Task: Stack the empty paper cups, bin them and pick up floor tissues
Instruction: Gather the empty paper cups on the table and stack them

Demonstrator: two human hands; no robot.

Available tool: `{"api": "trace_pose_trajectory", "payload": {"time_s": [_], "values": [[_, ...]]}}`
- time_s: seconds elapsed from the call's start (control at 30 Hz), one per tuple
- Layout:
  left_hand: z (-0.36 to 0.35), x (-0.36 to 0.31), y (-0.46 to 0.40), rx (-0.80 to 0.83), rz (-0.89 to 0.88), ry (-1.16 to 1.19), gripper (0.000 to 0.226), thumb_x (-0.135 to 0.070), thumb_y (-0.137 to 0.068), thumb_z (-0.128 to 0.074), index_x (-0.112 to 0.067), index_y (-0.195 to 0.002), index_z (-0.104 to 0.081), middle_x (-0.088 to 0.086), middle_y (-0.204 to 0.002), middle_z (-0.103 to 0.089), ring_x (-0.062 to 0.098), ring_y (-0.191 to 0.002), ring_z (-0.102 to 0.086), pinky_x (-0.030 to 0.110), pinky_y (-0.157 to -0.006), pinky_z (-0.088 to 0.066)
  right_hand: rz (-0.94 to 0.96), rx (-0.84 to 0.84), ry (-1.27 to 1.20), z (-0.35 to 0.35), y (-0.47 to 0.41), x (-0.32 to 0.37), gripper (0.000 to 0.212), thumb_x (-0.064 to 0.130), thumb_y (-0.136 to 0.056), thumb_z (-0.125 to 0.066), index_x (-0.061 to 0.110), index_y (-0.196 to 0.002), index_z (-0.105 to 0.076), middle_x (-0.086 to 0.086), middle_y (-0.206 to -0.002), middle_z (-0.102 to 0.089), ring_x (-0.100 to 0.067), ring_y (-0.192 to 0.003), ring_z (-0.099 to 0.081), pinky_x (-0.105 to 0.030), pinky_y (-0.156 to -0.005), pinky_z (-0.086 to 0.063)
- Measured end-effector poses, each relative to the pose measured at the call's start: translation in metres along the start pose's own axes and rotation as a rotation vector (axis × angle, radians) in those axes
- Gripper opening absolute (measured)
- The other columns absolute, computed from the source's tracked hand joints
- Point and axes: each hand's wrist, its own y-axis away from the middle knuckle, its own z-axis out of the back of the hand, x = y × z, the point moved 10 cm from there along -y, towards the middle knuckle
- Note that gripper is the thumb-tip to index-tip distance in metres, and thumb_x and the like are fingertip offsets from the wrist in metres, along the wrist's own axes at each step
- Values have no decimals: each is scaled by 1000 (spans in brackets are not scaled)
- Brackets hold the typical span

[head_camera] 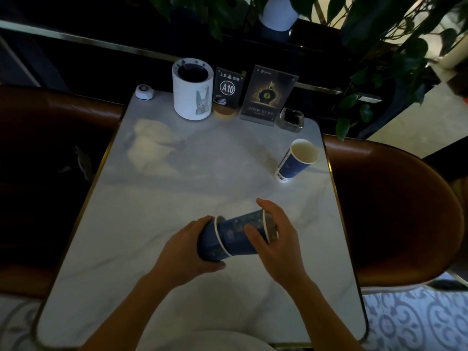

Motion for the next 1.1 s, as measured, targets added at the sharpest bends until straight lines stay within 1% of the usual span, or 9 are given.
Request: {"api": "trace_pose_trajectory", "payload": {"time_s": [0.07,0.17,0.27,0.33,0.43,0.6,0.7,0.83,1.1], "values": [[-2,-4,-1,6,-7,-20,99,-64,-45,-81,-42,-132,-39,-18,-124,-58,9,-108,-59,25,-90,-47,10,14,3,-1,4,3,54,28,-83,-67,16,-133,-49,11,-119,-55,22,-105,-48,-2,-91,-41],[-4,-11,-1,15,-17,-26,102,-62,-47,-82,-38,-136,-38,-16,-129,-56,10,-113,-57,24,-93,-44,26,157,36,-18,4,9,53,36,-82,-65,27,-132,-49,18,-126,-52,11,-117,-47,-7,-98,-38],[-7,-18,-3,31,-34,-26,99,-63,-47,-81,-40,-134,-38,-18,-126,-57,8,-110,-57,24,-93,-45,-76,-40,237,-9,0,-2,38,39,-93,-51,21,-126,-49,10,-117,-63,3,-104,-61,-11,-86,-50],[-11,-20,-5,44,-26,-18,97,-65,-47,-80,-42,-131,-39,-20,-124,-57,6,-107,-58,28,-94,-49,-99,55,349,-16,3,6,35,42,-96,-43,27,-127,-46,12,-119,-61,5,-108,-59,-7,-88,-46],[-11,-22,-8,47,-21,-2,94,-64,-47,-79,-40,-129,-41,-18,-123,-59,6,-107,-59,31,-94,-50,-46,288,87,-51,10,5,52,47,-88,-56,32,-136,-42,11,-136,-49,-1,-124,-46,-22,-103,-42],[-3,-26,-10,7,-55,85,92,-60,-47,-77,-37,-129,-45,-13,-123,-61,9,-108,-60,33,-95,-51,103,279,129,-59,1,20,51,42,-88,-52,33,-137,-38,13,-137,-43,12,-124,-34,-11,-105,-29],[-4,-22,-14,-9,-48,138,92,-55,-48,-80,-34,-131,-46,-11,-126,-61,10,-112,-60,37,-97,-51,91,276,142,-63,1,18,56,53,-86,-48,41,-137,-27,11,-141,-42,-1,-128,-40,-24,-108,-36],[3,-24,-20,-16,-62,173,92,-55,-48,-79,-29,-131,-49,-9,-125,-63,11,-112,-60,38,-97,-51,140,260,198,-66,-4,28,57,54,-87,-46,37,-137,-26,9,-141,-40,-7,-128,-40,-36,-108,-40],[15,-27,-34,-15,-108,143,94,-39,-46,-91,-32,-130,-48,-17,-119,-62,1,-104,-61,25,-92,-51,146,296,140,-68,-16,27,66,53,-85,-48,34,-143,-25,9,-146,-34,-5,-133,-33,-28,-110,-35]]}}
